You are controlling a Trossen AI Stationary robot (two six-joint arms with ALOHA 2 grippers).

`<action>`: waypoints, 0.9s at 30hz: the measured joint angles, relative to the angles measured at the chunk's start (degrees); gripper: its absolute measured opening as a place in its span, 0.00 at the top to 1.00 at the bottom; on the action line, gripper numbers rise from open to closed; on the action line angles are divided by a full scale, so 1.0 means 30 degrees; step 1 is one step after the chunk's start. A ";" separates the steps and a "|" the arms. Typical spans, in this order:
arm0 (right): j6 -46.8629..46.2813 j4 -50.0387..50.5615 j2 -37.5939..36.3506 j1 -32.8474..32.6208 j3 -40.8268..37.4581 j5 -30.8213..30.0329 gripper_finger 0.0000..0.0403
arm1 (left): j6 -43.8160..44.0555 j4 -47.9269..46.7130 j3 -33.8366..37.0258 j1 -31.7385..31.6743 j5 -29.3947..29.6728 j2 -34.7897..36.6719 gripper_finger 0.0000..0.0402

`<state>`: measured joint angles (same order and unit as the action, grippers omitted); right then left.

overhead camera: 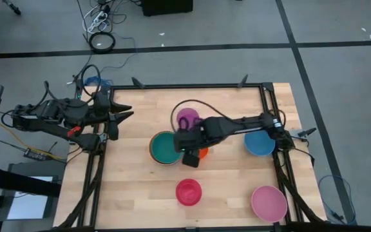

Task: Nest bowls inside each other
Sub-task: Stack the blue bowl on the top of the dark green bowl

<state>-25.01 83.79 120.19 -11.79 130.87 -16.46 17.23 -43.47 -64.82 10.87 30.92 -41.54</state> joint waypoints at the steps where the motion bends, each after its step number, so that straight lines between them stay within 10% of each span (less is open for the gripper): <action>1: -0.0443 0.0359 -0.0352 -0.0122 -0.0364 -0.0358 0.55 | 0.0007 0.0026 0.0000 0.0000 -0.0137 -0.0004 0.72; 18: -1.0542 -0.4122 -1.2534 -0.1847 -1.9356 -0.1576 0.59 | 0.0044 0.0069 0.0000 0.0058 -0.1305 -0.0007 0.72; 27: -1.6321 -0.6085 -1.7261 -0.2836 -2.6731 0.1046 0.57 | -0.0007 0.0069 0.0000 0.0058 -0.1349 -0.0007 0.72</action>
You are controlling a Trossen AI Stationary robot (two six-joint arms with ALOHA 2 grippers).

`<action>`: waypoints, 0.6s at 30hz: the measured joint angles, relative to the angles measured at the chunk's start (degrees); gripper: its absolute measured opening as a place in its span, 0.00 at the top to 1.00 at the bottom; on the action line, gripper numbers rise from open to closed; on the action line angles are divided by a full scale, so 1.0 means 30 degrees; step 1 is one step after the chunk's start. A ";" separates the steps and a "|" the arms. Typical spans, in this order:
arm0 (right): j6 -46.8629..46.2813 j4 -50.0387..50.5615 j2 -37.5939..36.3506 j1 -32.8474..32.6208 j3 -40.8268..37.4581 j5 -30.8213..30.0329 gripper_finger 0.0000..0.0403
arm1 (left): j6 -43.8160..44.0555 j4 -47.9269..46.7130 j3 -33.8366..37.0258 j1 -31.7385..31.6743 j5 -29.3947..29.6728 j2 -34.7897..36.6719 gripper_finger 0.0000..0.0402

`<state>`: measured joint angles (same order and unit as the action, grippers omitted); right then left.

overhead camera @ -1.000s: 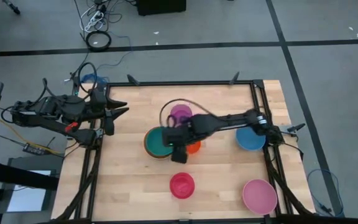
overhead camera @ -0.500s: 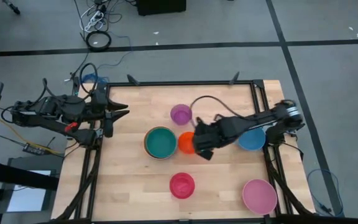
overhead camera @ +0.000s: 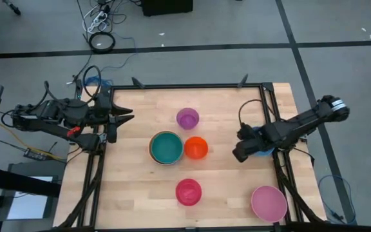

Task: Nest bowls inside each other
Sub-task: Stack the blue bowl on the top of the dark green bowl

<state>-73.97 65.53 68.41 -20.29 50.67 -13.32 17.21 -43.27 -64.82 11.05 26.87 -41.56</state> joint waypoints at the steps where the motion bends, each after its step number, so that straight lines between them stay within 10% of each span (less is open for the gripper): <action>1: -0.0313 -0.0192 -0.0118 -0.0104 -0.0353 0.0152 0.57 | 0.0000 0.0000 0.0000 0.0000 0.0000 0.0000 0.72; 12: -0.1312 -0.1139 0.0603 -0.0168 -0.2373 0.1939 0.53 | 0.0145 0.0007 0.0000 0.0000 0.0007 -0.0015 0.72; 18: -0.0905 -0.2356 0.0909 -0.0040 -0.3098 0.2376 0.67 | 0.0257 0.0015 0.0000 0.0000 0.0007 -0.0015 0.72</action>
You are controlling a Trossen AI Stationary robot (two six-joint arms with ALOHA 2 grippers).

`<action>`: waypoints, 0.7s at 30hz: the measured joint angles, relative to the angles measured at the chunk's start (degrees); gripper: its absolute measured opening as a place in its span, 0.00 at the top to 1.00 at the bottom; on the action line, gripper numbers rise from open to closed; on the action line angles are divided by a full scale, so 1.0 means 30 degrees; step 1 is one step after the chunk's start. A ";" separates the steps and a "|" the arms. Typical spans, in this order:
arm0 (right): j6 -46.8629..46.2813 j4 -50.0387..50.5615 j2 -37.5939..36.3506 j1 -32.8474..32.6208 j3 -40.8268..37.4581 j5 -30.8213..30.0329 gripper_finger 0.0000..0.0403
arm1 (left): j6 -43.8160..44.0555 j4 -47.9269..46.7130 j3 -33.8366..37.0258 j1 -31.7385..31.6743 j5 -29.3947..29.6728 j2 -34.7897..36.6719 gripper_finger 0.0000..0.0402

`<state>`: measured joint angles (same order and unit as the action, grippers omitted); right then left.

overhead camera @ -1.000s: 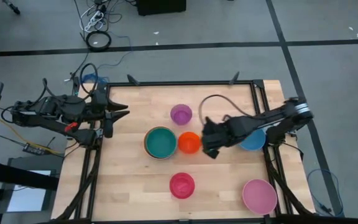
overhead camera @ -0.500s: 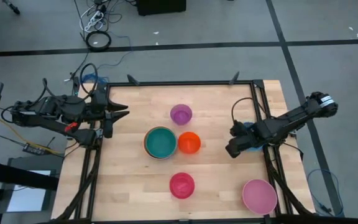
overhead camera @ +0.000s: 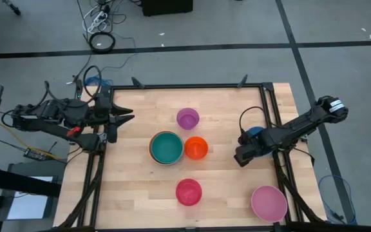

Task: Nest bowls inside each other
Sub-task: Stack the blue bowl on the top of the dark green bowl

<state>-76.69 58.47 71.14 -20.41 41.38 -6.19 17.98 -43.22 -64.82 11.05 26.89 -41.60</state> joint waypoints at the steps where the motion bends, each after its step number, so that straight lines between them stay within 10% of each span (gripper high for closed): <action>1: 0.0198 -0.0088 0.0054 0.0025 -0.0012 -0.0003 0.72 | 0.0005 -0.0007 0.0000 0.0000 0.0000 0.0000 0.72; 6: 0.1220 -0.0932 0.0166 0.0209 -0.0012 -0.0630 0.97 | 0.0005 -0.0005 0.0000 0.0000 0.0000 0.0000 0.72; 21: 0.8805 -0.0927 0.2434 0.2757 0.8712 -0.4031 1.00 | 0.0005 0.0000 0.0000 0.0000 0.0009 0.0000 0.72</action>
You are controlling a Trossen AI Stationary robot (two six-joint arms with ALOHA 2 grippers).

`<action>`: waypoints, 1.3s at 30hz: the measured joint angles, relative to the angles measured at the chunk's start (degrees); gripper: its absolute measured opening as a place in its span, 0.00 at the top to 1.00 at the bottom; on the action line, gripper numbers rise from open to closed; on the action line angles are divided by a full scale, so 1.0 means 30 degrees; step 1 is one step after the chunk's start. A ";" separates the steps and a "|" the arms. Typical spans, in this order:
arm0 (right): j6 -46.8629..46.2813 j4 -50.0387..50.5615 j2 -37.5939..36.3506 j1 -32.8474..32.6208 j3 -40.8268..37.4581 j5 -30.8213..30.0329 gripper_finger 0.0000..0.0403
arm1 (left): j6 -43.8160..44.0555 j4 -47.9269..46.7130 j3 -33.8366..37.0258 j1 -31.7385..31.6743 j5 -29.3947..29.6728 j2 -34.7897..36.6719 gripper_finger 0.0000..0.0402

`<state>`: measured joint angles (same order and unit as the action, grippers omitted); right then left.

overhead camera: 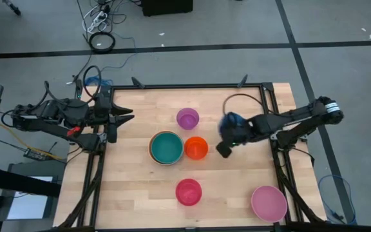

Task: Nest bowls inside each other
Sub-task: Stack the blue bowl on the top of the dark green bowl

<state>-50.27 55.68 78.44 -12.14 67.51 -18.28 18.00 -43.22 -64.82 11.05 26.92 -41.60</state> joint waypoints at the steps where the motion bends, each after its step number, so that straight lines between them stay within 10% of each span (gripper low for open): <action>1: 0.0843 0.0154 0.0760 0.0112 0.1159 0.0000 1.00 | 0.0000 0.0000 0.0000 0.0000 0.0006 0.0000 0.72; 19: 1.0712 0.1778 1.4943 0.0871 1.9627 0.3868 1.00 | -0.0010 -0.0173 0.0000 0.0000 0.0369 0.0154 0.72; 39: 1.1312 0.0576 1.8081 0.0877 2.1468 0.6007 1.00 | -0.0284 -0.0076 0.0000 0.0000 0.0439 0.0146 0.72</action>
<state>-16.34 57.41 132.68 -9.51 131.92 -0.26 17.15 -43.45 -64.82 11.05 28.24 -41.17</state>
